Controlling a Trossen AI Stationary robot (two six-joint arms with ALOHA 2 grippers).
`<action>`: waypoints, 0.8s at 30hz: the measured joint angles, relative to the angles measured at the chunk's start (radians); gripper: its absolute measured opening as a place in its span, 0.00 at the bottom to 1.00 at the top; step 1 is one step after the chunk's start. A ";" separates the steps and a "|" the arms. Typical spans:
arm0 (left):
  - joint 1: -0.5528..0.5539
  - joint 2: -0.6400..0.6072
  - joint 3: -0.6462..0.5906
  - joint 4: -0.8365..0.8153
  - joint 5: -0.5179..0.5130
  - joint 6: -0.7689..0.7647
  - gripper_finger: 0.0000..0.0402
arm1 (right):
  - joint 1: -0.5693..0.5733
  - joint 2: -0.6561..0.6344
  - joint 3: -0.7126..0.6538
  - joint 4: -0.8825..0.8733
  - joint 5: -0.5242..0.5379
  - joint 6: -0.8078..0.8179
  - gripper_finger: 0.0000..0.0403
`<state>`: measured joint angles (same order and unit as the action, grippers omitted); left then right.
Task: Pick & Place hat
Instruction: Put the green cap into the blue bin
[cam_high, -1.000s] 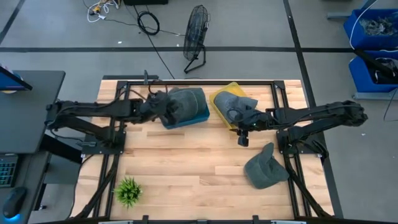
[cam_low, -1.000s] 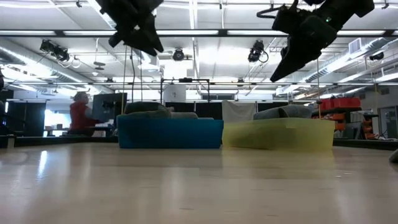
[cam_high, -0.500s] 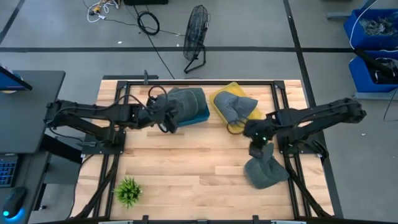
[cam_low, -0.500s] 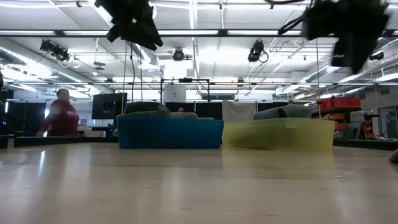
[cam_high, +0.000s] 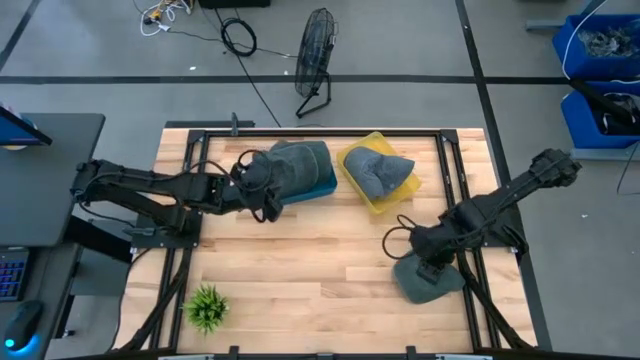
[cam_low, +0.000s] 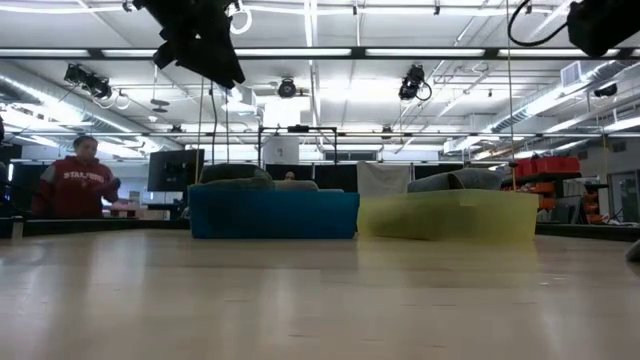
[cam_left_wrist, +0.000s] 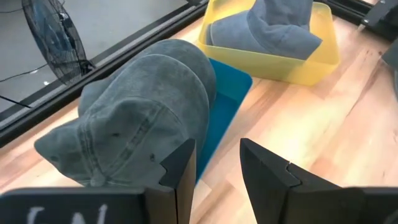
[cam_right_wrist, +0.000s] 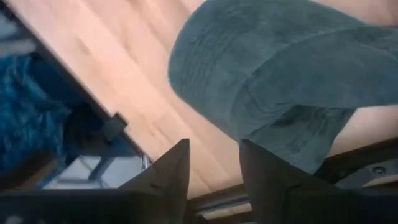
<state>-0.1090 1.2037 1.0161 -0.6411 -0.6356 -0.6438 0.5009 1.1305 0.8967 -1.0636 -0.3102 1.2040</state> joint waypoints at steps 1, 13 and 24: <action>-0.007 0.000 0.000 0.000 0.000 0.000 0.32 | 0.013 0.000 0.000 -0.002 0.021 0.032 0.38; -0.128 -0.003 0.000 -0.063 -0.049 -0.086 0.32 | 0.112 0.042 -0.192 0.039 0.066 0.366 0.48; -0.350 -0.020 0.000 -0.544 -0.175 -0.617 0.32 | 0.112 0.042 -0.341 0.233 0.119 0.310 0.33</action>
<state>-0.4595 1.1835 1.0163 -1.1853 -0.8103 -1.2613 0.6132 1.1721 0.5559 -0.8302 -0.1913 1.5135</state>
